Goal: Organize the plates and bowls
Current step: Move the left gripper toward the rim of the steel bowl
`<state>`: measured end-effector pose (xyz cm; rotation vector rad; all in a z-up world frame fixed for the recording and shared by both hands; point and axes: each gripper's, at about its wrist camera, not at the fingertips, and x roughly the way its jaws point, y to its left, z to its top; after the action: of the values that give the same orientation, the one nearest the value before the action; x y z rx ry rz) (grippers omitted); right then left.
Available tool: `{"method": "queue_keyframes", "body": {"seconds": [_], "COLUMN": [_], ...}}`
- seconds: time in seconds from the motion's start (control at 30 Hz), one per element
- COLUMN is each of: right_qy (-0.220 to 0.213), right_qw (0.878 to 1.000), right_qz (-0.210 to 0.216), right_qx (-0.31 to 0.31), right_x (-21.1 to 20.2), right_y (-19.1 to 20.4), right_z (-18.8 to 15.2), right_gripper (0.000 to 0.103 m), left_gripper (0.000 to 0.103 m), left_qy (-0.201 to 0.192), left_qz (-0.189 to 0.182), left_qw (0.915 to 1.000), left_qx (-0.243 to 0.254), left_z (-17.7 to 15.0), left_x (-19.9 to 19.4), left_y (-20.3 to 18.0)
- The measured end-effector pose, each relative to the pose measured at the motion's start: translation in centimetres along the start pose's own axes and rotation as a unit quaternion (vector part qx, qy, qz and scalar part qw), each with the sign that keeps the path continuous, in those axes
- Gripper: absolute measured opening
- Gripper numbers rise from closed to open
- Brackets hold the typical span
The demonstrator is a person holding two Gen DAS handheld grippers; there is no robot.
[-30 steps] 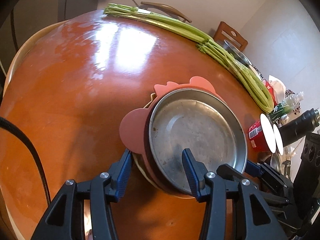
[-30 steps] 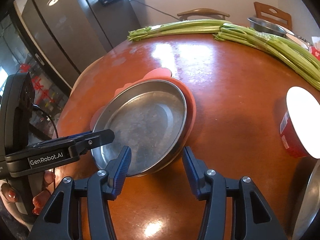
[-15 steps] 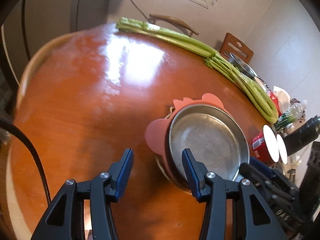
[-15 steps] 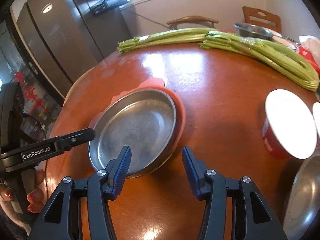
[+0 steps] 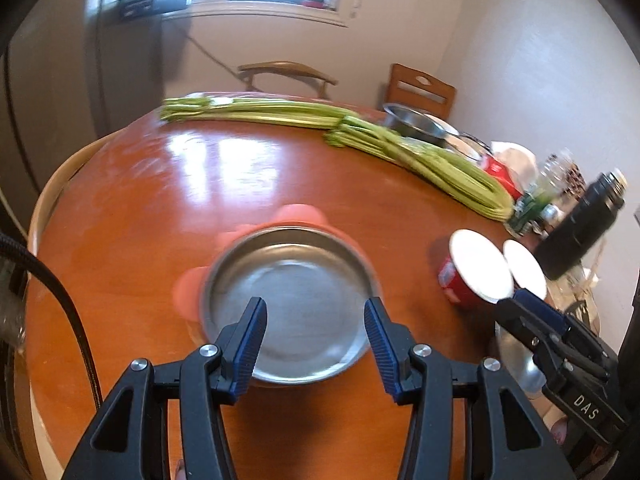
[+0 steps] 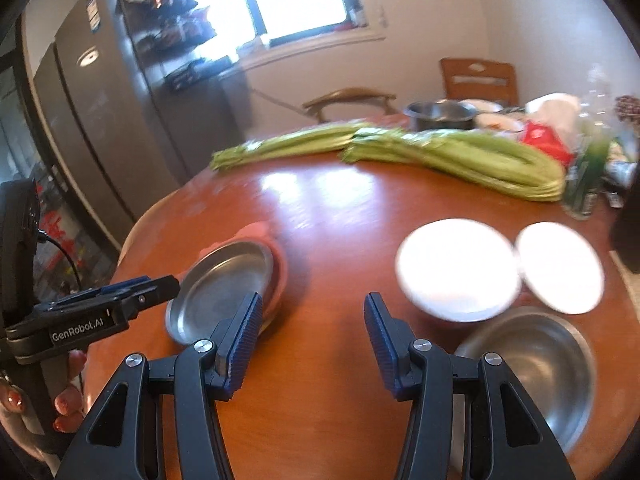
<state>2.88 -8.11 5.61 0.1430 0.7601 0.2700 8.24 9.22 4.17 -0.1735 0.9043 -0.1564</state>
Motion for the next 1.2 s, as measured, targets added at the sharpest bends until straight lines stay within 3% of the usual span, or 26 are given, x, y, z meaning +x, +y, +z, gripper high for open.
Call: {"method": "queue_keyframes", "body": {"seconds": [0.27, 0.6, 0.8, 1.2], "right_qy": [-0.019, -0.011, 0.014, 0.067], "right_qw": [0.999, 0.994, 0.99, 0.989], "right_qz": [-0.032, -0.085, -0.111, -0.103], "right_qx": [0.037, 0.066, 0.087, 0.085], "right_x": [-3.1, -6.0, -5.8, -2.8], "right_y": [-6.3, -12.8, -15.5, -17.0], "right_z": [-0.5, -2.9, -4.7, -6.3], "right_gripper": [0.054, 0.054, 0.054, 0.054], "left_gripper": [0.051, 0.051, 0.051, 0.051], "left_qy": [0.011, 0.05, 0.068, 0.111], "left_qz": [-0.032, -0.071, -0.079, -0.093], "left_qw": [0.9988, 0.992, 0.9878, 0.9808], "left_qx": [0.035, 0.091, 0.115, 0.131], "left_z": [-0.7, -2.9, -3.4, -4.6], "left_x": [1.4, 4.3, 5.5, 9.2], "left_y": [-6.6, -13.9, -16.3, -18.7]}}
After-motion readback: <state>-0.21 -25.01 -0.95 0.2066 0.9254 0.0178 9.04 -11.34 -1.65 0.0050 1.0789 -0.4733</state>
